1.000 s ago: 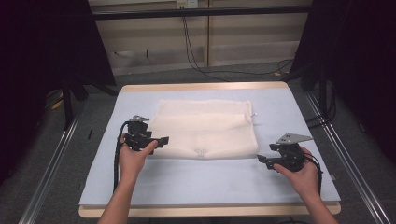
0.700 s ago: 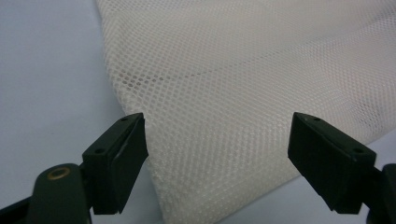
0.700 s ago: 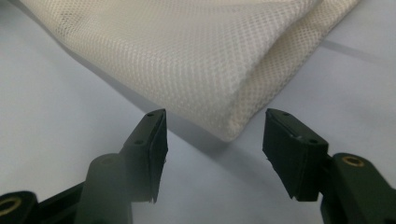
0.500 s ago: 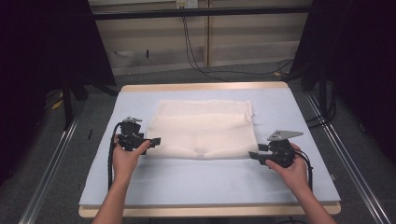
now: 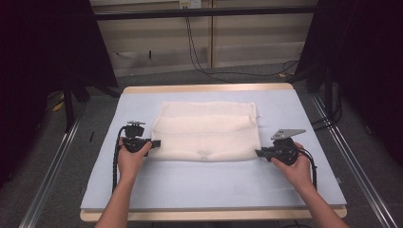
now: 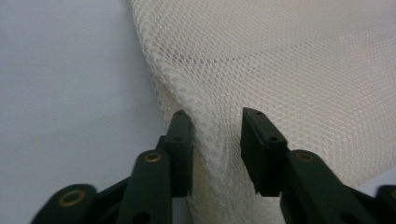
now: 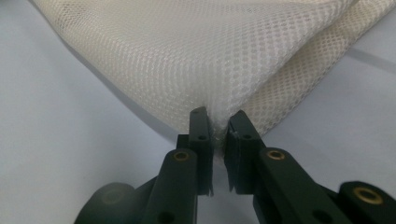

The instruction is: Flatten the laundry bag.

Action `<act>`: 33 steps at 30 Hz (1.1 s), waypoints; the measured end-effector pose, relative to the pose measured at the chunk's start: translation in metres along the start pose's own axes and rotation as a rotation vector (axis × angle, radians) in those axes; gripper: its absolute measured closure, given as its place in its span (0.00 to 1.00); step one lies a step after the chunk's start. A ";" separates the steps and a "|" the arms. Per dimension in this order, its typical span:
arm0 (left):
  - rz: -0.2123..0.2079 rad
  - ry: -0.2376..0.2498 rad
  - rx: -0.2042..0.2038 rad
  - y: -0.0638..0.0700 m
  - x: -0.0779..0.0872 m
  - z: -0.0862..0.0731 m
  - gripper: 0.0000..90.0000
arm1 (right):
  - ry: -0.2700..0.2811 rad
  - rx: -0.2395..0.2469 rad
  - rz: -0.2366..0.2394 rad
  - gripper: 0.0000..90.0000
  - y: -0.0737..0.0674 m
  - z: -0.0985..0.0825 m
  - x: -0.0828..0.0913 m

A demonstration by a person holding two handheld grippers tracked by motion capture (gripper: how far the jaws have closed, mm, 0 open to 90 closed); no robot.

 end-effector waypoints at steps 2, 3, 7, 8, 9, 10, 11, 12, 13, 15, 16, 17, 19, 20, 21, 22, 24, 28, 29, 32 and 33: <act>-0.007 -0.001 -0.001 0.000 0.000 0.001 0.79 | 0.008 0.003 -0.011 0.91 0.002 0.002 0.000; -0.018 0.015 0.013 0.001 -0.001 0.003 0.79 | 0.008 0.003 -0.011 0.91 0.002 0.002 0.000; -0.014 0.039 0.015 0.004 -0.003 0.012 0.89 | 0.011 0.002 -0.031 0.91 0.010 0.006 -0.004; -0.009 0.031 -0.007 0.004 -0.005 0.016 0.89 | 0.012 0.001 -0.037 0.91 0.012 0.007 -0.005; -0.007 0.032 -0.006 0.004 -0.007 0.019 0.89 | 0.016 -0.004 -0.040 0.91 0.014 0.008 -0.007; -0.007 0.032 -0.006 0.004 -0.007 0.019 0.89 | 0.017 -0.004 -0.044 0.92 0.016 0.009 -0.008; -0.008 0.037 -0.008 0.003 -0.008 0.021 0.89 | 0.017 -0.007 -0.050 0.91 0.018 0.010 -0.009; -0.006 0.040 -0.010 0.003 -0.010 0.024 0.89 | 0.018 -0.012 -0.057 0.91 0.020 0.011 -0.010; -0.004 0.045 -0.013 0.002 -0.011 0.027 0.89 | 0.021 -0.013 -0.060 0.91 0.022 0.012 -0.011; -0.005 0.049 0.002 0.001 -0.015 0.030 0.89 | 0.020 -0.019 -0.065 0.91 0.024 0.013 -0.013; -0.003 0.049 0.011 0.002 -0.015 0.031 0.89 | 0.022 -0.018 -0.070 0.91 0.025 0.015 -0.014; -0.002 0.041 0.002 0.002 -0.015 0.032 0.89 | 0.017 -0.023 -0.072 0.91 0.026 0.015 -0.015; -0.008 0.043 0.005 0.003 -0.014 0.032 0.80 | 0.016 -0.026 -0.067 0.90 0.026 0.014 -0.015; -0.010 0.038 0.007 0.002 -0.010 0.033 0.77 | 0.015 -0.033 -0.067 0.90 0.025 0.014 -0.015; -0.010 0.038 0.007 0.002 -0.010 0.033 0.74 | 0.015 -0.033 -0.067 0.90 0.025 0.014 -0.015; -0.013 0.044 0.015 0.002 -0.009 0.034 0.74 | 0.021 -0.034 -0.067 0.89 0.026 0.013 -0.015; -0.004 0.049 0.017 0.000 -0.008 0.037 0.68 | 0.017 -0.028 -0.069 0.89 0.025 0.013 -0.014; 0.006 0.050 0.033 -0.003 -0.011 0.045 0.59 | 0.010 -0.024 -0.075 0.89 0.024 0.013 -0.015; 0.012 0.056 0.036 -0.005 -0.013 0.048 0.59 | 0.010 -0.028 -0.077 0.89 0.024 0.013 -0.015; 0.035 0.070 0.040 -0.009 -0.017 0.057 0.57 | 0.013 -0.017 -0.076 0.89 0.024 0.013 -0.016; 0.040 0.059 0.046 -0.010 -0.020 0.060 0.55 | 0.010 -0.023 -0.074 0.89 0.024 0.013 -0.015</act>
Point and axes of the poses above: each handheld gripper's, and its own axes: x roughly backward along the jaws, z roughly out of its top, y roughly to its right, the point moved 3 cm from there along -x, roughly forward along the jaws, and after that the axes turned 1 degree about y, right-handed, at the moved point
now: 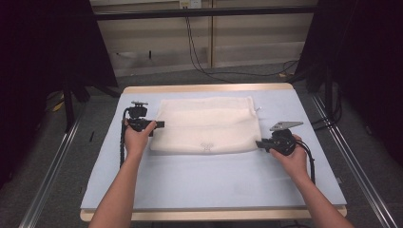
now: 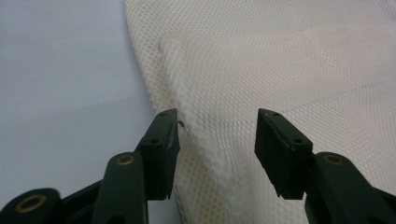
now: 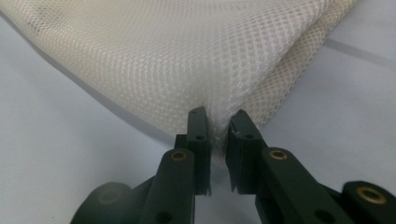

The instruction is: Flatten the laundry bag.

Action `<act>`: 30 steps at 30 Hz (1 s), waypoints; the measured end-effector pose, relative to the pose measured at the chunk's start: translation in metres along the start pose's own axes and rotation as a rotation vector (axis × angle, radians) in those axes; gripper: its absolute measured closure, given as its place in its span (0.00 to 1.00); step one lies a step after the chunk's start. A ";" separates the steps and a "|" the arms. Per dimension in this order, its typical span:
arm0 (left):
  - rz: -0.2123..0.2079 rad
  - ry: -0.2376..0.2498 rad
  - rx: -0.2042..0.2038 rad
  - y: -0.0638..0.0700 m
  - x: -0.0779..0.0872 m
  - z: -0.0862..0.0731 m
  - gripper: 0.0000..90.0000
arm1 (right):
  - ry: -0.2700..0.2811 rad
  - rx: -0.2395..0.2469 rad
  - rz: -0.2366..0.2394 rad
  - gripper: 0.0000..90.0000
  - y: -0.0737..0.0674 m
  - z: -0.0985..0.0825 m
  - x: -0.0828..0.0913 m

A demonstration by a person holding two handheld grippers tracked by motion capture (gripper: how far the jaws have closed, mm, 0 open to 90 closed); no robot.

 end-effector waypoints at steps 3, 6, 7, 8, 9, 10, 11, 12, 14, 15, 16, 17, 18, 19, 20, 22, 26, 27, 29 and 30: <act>-0.002 0.018 0.021 -0.004 -0.005 0.009 0.59 | 0.002 -0.002 0.003 0.89 0.000 0.000 0.000; 0.007 0.016 0.015 -0.006 -0.004 0.011 0.64 | -0.001 -0.003 -0.002 0.89 0.000 0.000 -0.001; 0.006 0.017 0.006 -0.006 -0.002 0.013 0.66 | -0.002 -0.002 -0.003 0.89 -0.001 0.000 0.000; -0.002 0.005 -0.016 -0.005 0.000 0.014 0.72 | -0.004 -0.003 -0.005 0.89 -0.001 0.000 0.000; -0.011 -0.002 -0.034 -0.003 0.003 0.015 0.79 | -0.004 -0.003 -0.005 0.89 -0.001 0.000 0.000; -0.018 0.003 -0.046 0.000 0.006 0.015 0.85 | -0.005 -0.003 -0.006 0.89 -0.001 0.000 0.000; -0.037 0.002 -0.055 0.003 0.009 0.015 0.89 | -0.003 -0.005 -0.005 0.89 -0.002 0.000 0.000; -0.055 0.008 -0.043 0.007 0.012 0.014 0.93 | -0.008 -0.004 -0.009 0.89 -0.004 -0.001 0.000; -0.073 -0.002 -0.070 0.011 0.018 0.012 0.93 | -0.008 -0.007 -0.009 0.89 -0.005 -0.001 -0.001; -0.080 0.004 -0.070 0.013 0.021 0.011 0.94 | -0.012 -0.016 -0.014 0.89 -0.006 -0.001 -0.001; -0.091 0.006 -0.071 0.016 0.025 0.009 0.94 | -0.006 -0.007 -0.019 0.89 -0.006 -0.001 -0.002; -0.097 0.010 -0.072 0.018 0.027 0.007 0.94 | -0.014 -0.015 -0.023 0.88 -0.008 -0.002 -0.001; -0.102 0.010 -0.085 0.020 0.030 0.005 0.94 | -0.014 -0.015 -0.023 0.88 -0.008 -0.002 -0.001; -0.113 0.019 -0.090 0.022 0.032 0.002 0.94 | -0.012 -0.021 -0.026 0.88 -0.008 -0.003 -0.002; -0.131 0.038 -0.083 0.025 0.034 -0.001 0.94 | -0.012 -0.021 -0.026 0.88 -0.008 -0.003 -0.002; -0.136 0.035 -0.105 0.030 0.038 -0.007 0.94 | -0.013 -0.031 -0.032 0.88 -0.009 -0.003 -0.003; -0.152 0.051 -0.110 0.033 0.042 -0.021 0.95 | -0.020 -0.029 -0.039 0.88 -0.010 -0.003 -0.004; -0.158 0.052 -0.111 0.034 0.043 -0.024 0.95 | -0.027 -0.040 -0.047 0.87 -0.010 -0.003 -0.004; -0.168 0.063 -0.110 0.035 0.045 -0.030 0.95 | -0.028 -0.034 -0.048 0.87 -0.011 -0.003 -0.004; -0.176 0.062 -0.113 0.036 0.047 -0.033 0.95 | -0.027 -0.030 -0.046 0.87 -0.011 -0.003 -0.004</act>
Point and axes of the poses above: each handheld gripper's, and its own axes: x roughly backward along the jaws, z roughly out of its top, y roughly to its right, the point moved 3 cm from there along -x, roughly forward along the jaws, and after that the axes turned 1 degree about y, right-handed, at the moved point
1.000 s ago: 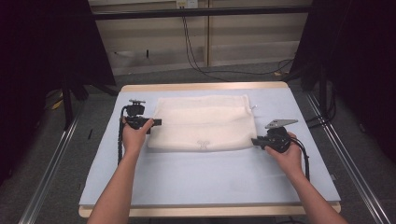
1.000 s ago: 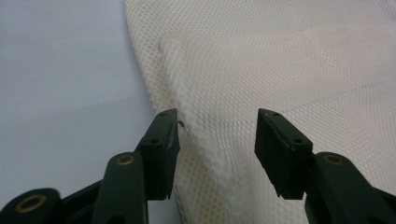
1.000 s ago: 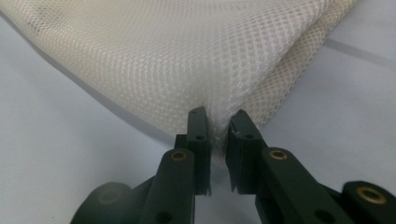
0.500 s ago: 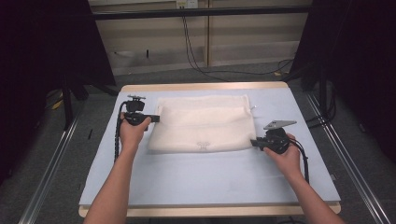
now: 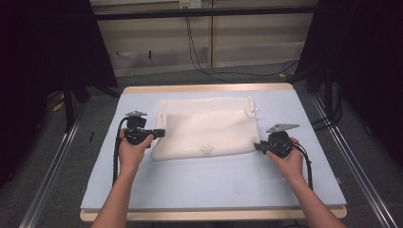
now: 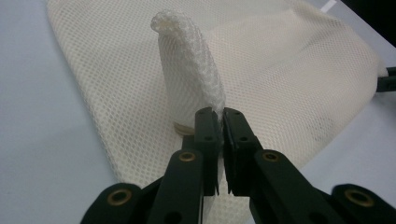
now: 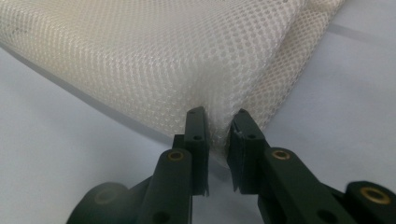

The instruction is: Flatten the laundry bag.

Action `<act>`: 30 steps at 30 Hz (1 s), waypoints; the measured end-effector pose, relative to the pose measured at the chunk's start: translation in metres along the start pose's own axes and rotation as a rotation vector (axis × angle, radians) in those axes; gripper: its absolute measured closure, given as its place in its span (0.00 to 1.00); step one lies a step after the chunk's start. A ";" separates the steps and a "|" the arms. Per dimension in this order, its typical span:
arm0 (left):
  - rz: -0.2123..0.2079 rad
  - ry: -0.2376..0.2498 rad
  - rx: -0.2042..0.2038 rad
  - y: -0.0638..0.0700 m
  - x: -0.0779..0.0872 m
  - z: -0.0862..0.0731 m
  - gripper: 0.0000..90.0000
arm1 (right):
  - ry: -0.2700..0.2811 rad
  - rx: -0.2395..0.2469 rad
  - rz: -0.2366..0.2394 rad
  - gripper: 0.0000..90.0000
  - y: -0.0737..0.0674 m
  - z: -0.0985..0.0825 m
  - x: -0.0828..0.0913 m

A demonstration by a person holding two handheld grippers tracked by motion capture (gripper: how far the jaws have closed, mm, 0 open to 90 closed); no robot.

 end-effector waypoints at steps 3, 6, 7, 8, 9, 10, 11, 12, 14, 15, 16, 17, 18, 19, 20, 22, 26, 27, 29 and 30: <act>-0.026 -0.001 -0.018 0.006 0.003 -0.007 0.95 | -0.002 -0.009 -0.014 0.87 -0.001 0.000 -0.001; -0.040 0.004 -0.013 0.009 0.006 -0.015 0.95 | -0.007 -0.010 -0.017 0.87 0.000 0.001 -0.002; -0.041 0.001 -0.012 0.010 0.006 -0.017 0.95 | -0.007 -0.019 -0.018 0.87 -0.001 0.001 -0.002; -0.044 0.002 -0.010 0.010 0.007 -0.020 0.95 | -0.005 -0.019 -0.017 0.87 -0.001 0.001 -0.002; -0.052 -0.001 -0.009 0.011 0.007 -0.023 0.95 | -0.002 -0.015 -0.018 0.87 0.000 0.001 -0.003; -0.059 -0.008 -0.011 0.011 0.007 -0.026 0.95 | -0.002 -0.015 -0.018 0.87 0.000 0.001 -0.003; -0.064 -0.009 -0.007 0.012 0.007 -0.030 0.95 | -0.002 -0.013 -0.020 0.87 0.000 0.001 -0.003; -0.069 -0.012 -0.009 0.012 0.007 -0.032 0.95 | -0.005 -0.019 -0.021 0.87 -0.001 0.001 -0.004; -0.078 -0.020 -0.005 0.014 0.006 -0.038 0.95 | -0.007 -0.017 -0.022 0.87 -0.001 0.001 -0.004; -0.084 -0.031 -0.009 0.015 0.006 -0.042 0.95 | -0.008 -0.019 -0.024 0.87 -0.001 0.001 -0.004; -0.093 -0.035 0.001 0.016 0.005 -0.045 0.95 | -0.009 -0.022 -0.028 0.87 -0.001 0.001 -0.004; -0.087 -0.033 -0.002 0.016 0.005 -0.047 0.95 | -0.009 -0.022 -0.028 0.87 -0.001 0.001 -0.004; -0.092 -0.041 -0.002 0.017 0.005 -0.050 0.95 | -0.016 -0.030 -0.025 0.87 -0.001 0.001 -0.004; -0.090 -0.048 -0.004 0.017 0.005 -0.051 0.95 | -0.015 -0.026 -0.028 0.86 -0.001 0.002 -0.004; -0.086 -0.054 -0.009 0.018 0.005 -0.053 0.95 | -0.015 -0.026 -0.028 0.86 -0.001 0.002 -0.004; -0.093 -0.064 -0.006 0.020 0.004 -0.056 0.95 | -0.017 -0.025 -0.030 0.86 -0.001 0.002 -0.005; -0.096 -0.067 0.000 0.020 0.007 -0.061 0.95 | -0.011 -0.031 -0.024 0.85 0.000 0.003 -0.005; -0.093 -0.071 -0.007 0.021 0.008 -0.062 0.95 | -0.016 -0.032 -0.024 0.85 0.001 0.003 -0.005; -0.096 -0.070 -0.008 0.021 0.011 -0.065 0.95 | -0.016 -0.037 -0.028 0.83 0.001 0.005 -0.005; -0.099 -0.073 -0.005 0.021 0.011 -0.066 0.95 | -0.016 -0.037 -0.028 0.83 0.001 0.005 -0.005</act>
Point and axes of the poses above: each handheld gripper's, and its own axes: x roughly backward along the jaws, z roughly out of its top, y roughly to its right, the point moved 3 cm from there along -x, roughly forward along the jaws, and after that the axes turned 1 degree about y, right-handed, at the moved point
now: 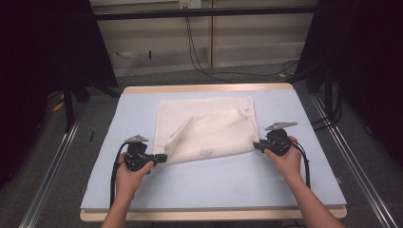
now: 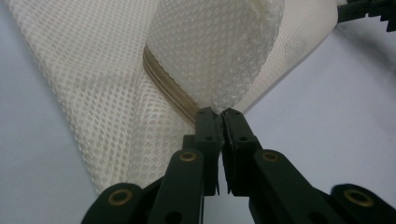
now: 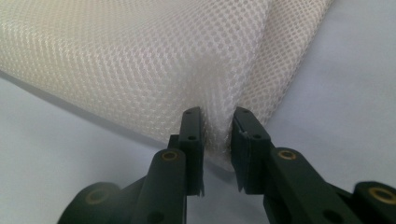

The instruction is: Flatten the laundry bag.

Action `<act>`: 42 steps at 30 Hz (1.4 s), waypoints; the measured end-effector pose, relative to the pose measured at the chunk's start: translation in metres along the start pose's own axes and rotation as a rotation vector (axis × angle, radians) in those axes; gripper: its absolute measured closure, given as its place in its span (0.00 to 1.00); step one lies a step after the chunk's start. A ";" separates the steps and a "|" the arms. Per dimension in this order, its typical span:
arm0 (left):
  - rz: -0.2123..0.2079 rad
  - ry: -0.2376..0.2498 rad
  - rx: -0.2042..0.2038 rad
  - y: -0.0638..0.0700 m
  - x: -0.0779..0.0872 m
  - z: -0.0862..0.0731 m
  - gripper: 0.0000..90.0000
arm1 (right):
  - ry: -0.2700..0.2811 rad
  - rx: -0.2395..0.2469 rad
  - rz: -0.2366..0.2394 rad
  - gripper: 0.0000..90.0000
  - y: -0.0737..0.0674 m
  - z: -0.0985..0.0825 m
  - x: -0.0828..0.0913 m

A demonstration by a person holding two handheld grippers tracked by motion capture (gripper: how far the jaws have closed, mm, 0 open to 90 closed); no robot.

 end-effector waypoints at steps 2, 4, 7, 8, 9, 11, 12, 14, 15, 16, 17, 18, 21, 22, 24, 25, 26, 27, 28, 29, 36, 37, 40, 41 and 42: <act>-0.005 0.001 0.010 -0.002 0.002 -0.002 0.95 | -0.003 -0.003 0.003 0.82 0.001 0.000 0.000; -0.009 -0.002 0.015 -0.002 0.004 -0.005 0.95 | -0.001 -0.011 0.003 0.79 0.001 0.001 0.000; -0.010 -0.013 0.008 0.000 0.005 -0.007 0.95 | 0.001 -0.006 -0.005 0.78 0.002 0.001 0.001; -0.012 -0.009 0.014 0.001 0.007 -0.008 0.95 | 0.000 -0.010 -0.008 0.77 0.002 0.001 0.001; -0.015 -0.013 0.011 0.001 0.008 -0.009 0.95 | 0.000 -0.010 -0.008 0.77 0.002 0.001 0.001; -0.016 -0.017 0.009 0.002 0.010 -0.012 0.95 | -0.003 -0.013 -0.014 0.76 0.001 0.001 0.002; -0.018 -0.013 0.015 0.003 0.010 -0.012 0.95 | -0.005 -0.015 -0.018 0.75 0.001 0.001 0.003; -0.019 -0.014 0.014 0.002 0.012 -0.013 0.95 | -0.010 -0.011 -0.015 0.73 0.001 0.001 0.004; -0.018 -0.015 0.013 0.002 0.012 -0.013 0.95 | -0.015 -0.015 -0.020 0.73 0.001 0.002 0.006; -0.017 -0.018 0.011 0.002 0.011 -0.013 0.95 | -0.014 -0.010 -0.018 0.72 0.001 0.002 0.007; -0.014 -0.021 0.006 0.003 0.011 -0.013 0.95 | -0.012 -0.013 -0.014 0.72 0.001 0.002 0.009; -0.007 -0.023 0.001 0.003 0.011 -0.013 0.95 | -0.009 -0.020 -0.004 0.69 0.000 0.003 0.011; 0.000 -0.027 -0.001 0.006 0.010 -0.014 0.95 | 0.022 -0.025 0.017 0.63 -0.004 0.007 0.016; -0.003 -0.030 -0.001 0.006 0.010 -0.015 0.95 | 0.025 -0.023 0.014 0.60 -0.005 0.009 0.018; -0.001 -0.030 -0.004 0.006 0.010 -0.015 0.95 | 0.026 -0.021 0.009 0.51 -0.008 0.013 0.020; -0.003 -0.029 -0.005 0.007 0.010 -0.015 0.95 | 0.041 -0.018 -0.004 0.50 -0.009 0.019 0.023; -0.003 -0.029 -0.005 0.007 0.010 -0.015 0.95 | 0.041 -0.018 -0.004 0.50 -0.009 0.019 0.023; -0.003 -0.031 -0.006 0.006 0.010 -0.015 0.95 | 0.055 -0.021 -0.004 0.49 -0.008 0.023 0.023; 0.000 -0.029 -0.004 0.007 0.010 -0.015 0.95 | 0.058 -0.030 -0.003 0.47 -0.008 0.028 0.023; -0.001 -0.029 -0.004 0.007 0.010 -0.015 0.95 | 0.059 -0.029 0.000 0.46 -0.008 0.030 0.022; -0.014 -0.047 -0.015 0.005 0.009 -0.016 0.95 | 0.058 -0.038 -0.031 0.44 -0.003 0.050 0.003; -0.011 -0.050 -0.018 0.005 0.009 -0.016 0.95 | 0.057 -0.048 -0.026 0.43 -0.001 0.052 0.000; -0.014 -0.048 -0.017 0.005 0.009 -0.015 0.95 | 0.055 -0.062 -0.022 0.43 0.004 0.059 -0.010; -0.015 -0.048 -0.019 0.005 0.009 -0.015 0.95 | 0.047 -0.070 -0.019 0.43 0.005 0.061 -0.014; -0.017 -0.047 -0.015 0.005 0.009 -0.016 0.95 | 0.046 -0.078 -0.017 0.43 0.008 0.064 -0.018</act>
Point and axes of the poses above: each handheld gripper's, and its own axes: x roughly backward along the jaws, z roughly out of its top, y roughly to its right, the point moved 3 cm from there along -x, roughly forward along the jaws, and after that the axes turned 1 degree about y, right-handed, at the moved point
